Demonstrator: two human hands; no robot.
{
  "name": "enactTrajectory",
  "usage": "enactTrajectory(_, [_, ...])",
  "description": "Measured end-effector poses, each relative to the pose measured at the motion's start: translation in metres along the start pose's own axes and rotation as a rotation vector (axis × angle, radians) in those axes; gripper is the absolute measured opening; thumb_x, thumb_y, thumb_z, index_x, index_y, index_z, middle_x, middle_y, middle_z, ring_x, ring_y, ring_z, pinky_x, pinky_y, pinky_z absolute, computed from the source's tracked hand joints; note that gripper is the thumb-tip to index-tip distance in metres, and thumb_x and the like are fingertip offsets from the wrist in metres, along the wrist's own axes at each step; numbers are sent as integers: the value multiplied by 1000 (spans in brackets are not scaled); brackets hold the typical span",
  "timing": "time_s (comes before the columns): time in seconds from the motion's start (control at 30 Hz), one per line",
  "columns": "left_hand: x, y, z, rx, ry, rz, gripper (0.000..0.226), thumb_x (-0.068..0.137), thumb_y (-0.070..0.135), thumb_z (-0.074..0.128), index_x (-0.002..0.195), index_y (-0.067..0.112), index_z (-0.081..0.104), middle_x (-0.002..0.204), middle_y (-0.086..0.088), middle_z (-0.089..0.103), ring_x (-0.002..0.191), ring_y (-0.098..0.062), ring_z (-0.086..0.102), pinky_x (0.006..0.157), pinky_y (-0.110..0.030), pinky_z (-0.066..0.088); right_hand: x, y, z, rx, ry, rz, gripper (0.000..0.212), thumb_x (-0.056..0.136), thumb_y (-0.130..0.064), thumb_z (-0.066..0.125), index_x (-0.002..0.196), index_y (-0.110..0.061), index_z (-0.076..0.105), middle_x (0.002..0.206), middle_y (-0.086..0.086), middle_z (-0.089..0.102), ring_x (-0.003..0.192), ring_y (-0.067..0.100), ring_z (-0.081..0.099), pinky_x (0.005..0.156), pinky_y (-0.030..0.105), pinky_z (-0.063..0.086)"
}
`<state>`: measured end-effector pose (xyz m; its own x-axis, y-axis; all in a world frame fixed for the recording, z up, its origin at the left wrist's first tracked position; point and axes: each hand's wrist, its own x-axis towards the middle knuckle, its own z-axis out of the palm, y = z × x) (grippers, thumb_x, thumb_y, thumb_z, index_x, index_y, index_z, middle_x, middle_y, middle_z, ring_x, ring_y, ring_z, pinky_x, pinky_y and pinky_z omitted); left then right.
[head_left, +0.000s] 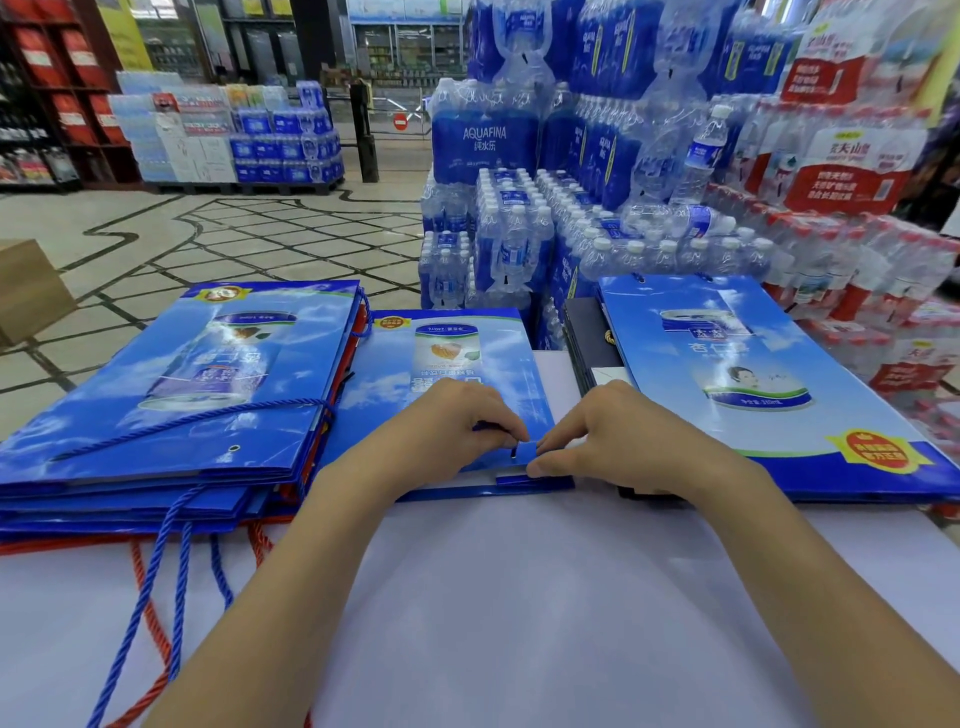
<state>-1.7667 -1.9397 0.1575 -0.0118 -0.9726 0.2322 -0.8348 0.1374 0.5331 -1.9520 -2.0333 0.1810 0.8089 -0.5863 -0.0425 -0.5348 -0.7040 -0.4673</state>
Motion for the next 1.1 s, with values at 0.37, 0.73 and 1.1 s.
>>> enactTrajectory(0.37, [-6, 4, -11, -149, 30, -200, 21, 92, 33, 62, 112, 31, 70, 99, 21, 68, 93, 9, 58, 80, -4, 42, 4, 5, 2, -42, 336, -156, 21, 84, -48, 69, 86, -27, 66, 80, -14, 70, 79, 8, 66, 79, 35, 52])
enactTrajectory(0.73, [-3, 6, -6, -86, 56, -117, 22, 96, 21, 58, 112, 19, 73, 103, 12, 70, 92, 4, 55, 79, -4, 39, 11, -8, 21, -428, 569, -318, 24, 78, -43, 68, 64, -25, 76, 98, -3, 75, 87, 26, 62, 75, 42, 49])
enactTrajectory(1.1, [0, 2, 0, -2, 104, -133, 21, 96, 13, 54, 103, 13, 74, 88, -2, 72, 79, -10, 57, 78, -27, 44, 23, -18, 33, -444, 417, -202, 20, 78, -14, 64, 62, -16, 52, 64, 4, 59, 67, 28, 53, 82, 41, 42])
